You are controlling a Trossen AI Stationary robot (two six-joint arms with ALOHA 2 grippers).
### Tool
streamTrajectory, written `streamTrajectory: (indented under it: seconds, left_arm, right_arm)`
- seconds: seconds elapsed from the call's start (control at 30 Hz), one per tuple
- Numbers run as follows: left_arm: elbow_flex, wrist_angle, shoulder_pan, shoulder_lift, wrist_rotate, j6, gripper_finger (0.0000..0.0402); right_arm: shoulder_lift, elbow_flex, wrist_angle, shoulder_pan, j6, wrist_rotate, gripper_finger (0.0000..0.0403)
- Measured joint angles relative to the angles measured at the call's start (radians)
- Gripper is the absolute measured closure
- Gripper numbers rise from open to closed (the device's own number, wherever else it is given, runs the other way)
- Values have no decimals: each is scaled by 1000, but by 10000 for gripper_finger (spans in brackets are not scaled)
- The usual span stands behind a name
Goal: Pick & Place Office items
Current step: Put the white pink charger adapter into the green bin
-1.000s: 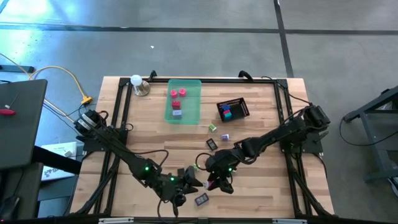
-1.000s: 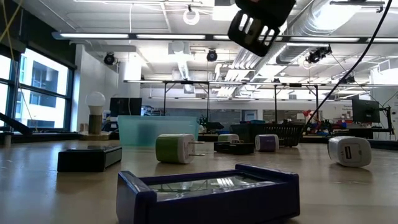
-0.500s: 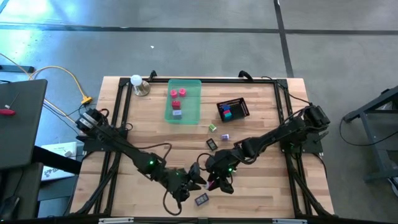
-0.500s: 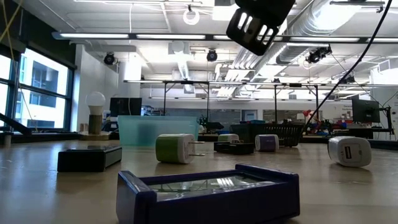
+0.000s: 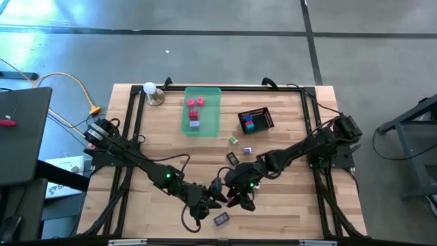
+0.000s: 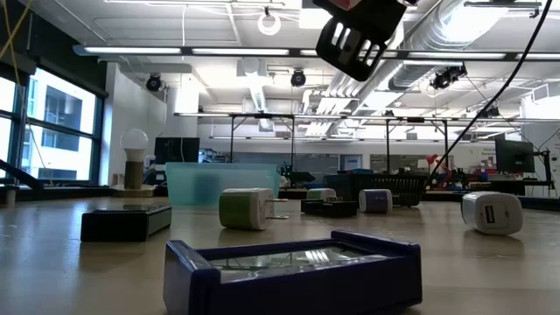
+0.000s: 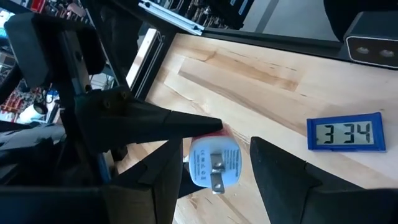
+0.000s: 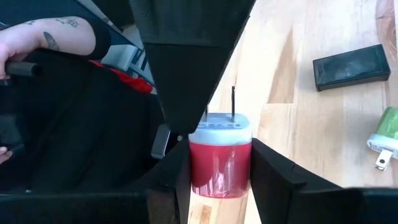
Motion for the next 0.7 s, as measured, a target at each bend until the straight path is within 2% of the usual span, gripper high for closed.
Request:
streamTrajectory:
  seconds: [0.37,0.7]
  left_arm:
    - [1,40,6,56,-19,46,222]
    - [2,46,16,58,-20,76,222]
  right_arm:
    - [2,-1,-8,-8,0,-12,287]
    - [2,-1,-6,-8,-5,-24,287]
